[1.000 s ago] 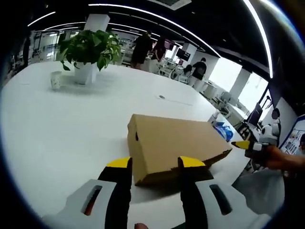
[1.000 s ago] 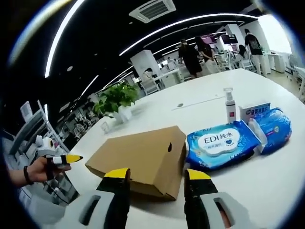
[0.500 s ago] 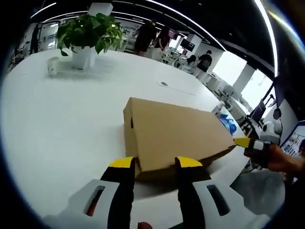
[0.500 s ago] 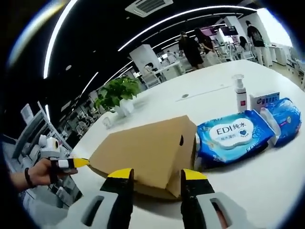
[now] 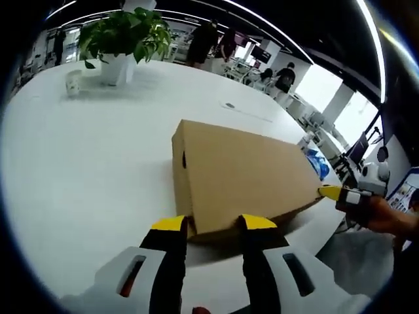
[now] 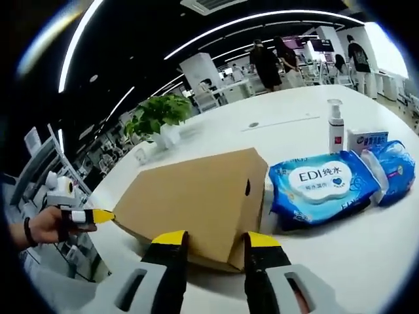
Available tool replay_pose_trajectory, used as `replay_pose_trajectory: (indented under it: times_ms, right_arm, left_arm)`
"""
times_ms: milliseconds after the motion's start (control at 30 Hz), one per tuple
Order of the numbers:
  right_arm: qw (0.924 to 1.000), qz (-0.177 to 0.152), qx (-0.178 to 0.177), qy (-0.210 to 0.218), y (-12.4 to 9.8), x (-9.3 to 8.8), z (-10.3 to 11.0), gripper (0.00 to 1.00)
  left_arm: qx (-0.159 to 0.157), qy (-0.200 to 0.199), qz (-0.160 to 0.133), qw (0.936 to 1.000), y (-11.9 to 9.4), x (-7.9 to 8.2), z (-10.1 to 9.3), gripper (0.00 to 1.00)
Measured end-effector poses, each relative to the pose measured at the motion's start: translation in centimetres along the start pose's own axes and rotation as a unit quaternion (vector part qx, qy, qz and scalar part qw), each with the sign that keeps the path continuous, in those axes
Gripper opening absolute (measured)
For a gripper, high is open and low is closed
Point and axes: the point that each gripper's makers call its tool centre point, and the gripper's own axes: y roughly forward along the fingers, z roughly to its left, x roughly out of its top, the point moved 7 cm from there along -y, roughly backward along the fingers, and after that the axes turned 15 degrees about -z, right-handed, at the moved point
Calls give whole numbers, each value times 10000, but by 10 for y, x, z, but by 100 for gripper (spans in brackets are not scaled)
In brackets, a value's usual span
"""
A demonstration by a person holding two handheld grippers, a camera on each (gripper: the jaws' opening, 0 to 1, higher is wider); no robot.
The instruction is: Operate the shoe box by opening the lid, removing the specified soft item, and placing it in the target area until the item is outside and the box remains undamaged.
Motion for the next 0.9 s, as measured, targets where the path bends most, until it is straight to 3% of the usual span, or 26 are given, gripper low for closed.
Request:
replay_pose_trajectory:
  times_ms: [300,900]
  right_arm:
    - [10000,67,-34,-11,19,9,-2,30]
    - [9996,243,-134,-85,53,33,-19,30]
  left_arm:
    - [84,-13,72,9999,9,9,5,32]
    - [202,16,164,9997,54,37,7,32]
